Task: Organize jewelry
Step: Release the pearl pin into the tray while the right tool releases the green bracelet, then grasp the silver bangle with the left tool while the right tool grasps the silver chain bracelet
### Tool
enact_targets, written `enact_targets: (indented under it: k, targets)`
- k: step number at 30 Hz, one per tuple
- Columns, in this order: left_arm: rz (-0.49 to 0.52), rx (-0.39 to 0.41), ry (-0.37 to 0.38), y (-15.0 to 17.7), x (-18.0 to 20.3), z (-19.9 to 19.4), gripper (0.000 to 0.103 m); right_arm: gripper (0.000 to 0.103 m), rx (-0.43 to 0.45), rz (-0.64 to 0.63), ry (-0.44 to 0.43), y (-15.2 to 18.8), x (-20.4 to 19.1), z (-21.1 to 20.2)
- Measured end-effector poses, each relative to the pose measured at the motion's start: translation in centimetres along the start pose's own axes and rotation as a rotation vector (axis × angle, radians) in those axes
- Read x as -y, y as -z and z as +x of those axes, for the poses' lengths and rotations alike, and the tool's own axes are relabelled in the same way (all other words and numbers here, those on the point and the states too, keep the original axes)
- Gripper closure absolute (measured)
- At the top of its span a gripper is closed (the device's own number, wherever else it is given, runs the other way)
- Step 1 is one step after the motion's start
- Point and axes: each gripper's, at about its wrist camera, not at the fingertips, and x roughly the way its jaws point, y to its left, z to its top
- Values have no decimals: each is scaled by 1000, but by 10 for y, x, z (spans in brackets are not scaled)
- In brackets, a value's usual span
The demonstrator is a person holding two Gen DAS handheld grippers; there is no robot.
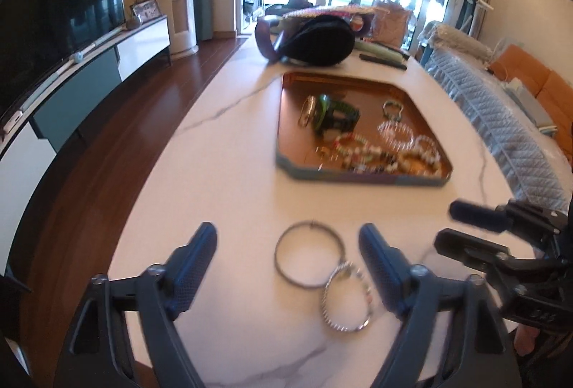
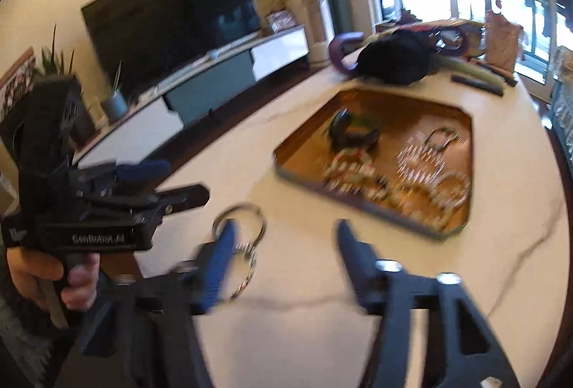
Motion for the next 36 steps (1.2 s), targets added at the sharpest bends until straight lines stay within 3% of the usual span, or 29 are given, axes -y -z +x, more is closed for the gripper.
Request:
enact_targets:
  k: [1, 2, 3, 6, 10, 13, 16, 21, 31, 36]
  targets:
    - [6, -19, 0, 3, 0, 5, 52, 76, -20, -1, -11, 3, -1, 6]
    - [3, -38, -5, 7, -1, 10, 71, 81, -42, -4, -21, 7, -3, 14]
    - [-5, -56, -3, 10, -2, 15, 77, 82, -55, -5, -21, 9, -4, 19]
    - [-34, -118, 15, 17, -7, 33, 79, 82, -91, 12, -51, 13, -7, 34]
    - [-21, -128, 18, 20, -5, 39, 79, 82, -110, -43, -44, 12, -21, 45]
    - [-26, -140, 20, 21, -5, 43, 79, 90, -117, -109, 46, 12, -32, 54]
    - [-25, -153, 14, 22, -4, 47, 79, 95, -180, -106, 41, 12, -31, 72]
    - [-23, -159, 14, 21, -5, 51, 79, 100, -171, -181, 128, 11, -29, 73]
    - [-43, -137, -28, 18, -8, 56, 77, 100, -125, -16, 237, 5, 37, 40]
    - [28, -113, -47, 14, 9, 64, 75, 100, -110, 46, 254, 6, 56, 37]
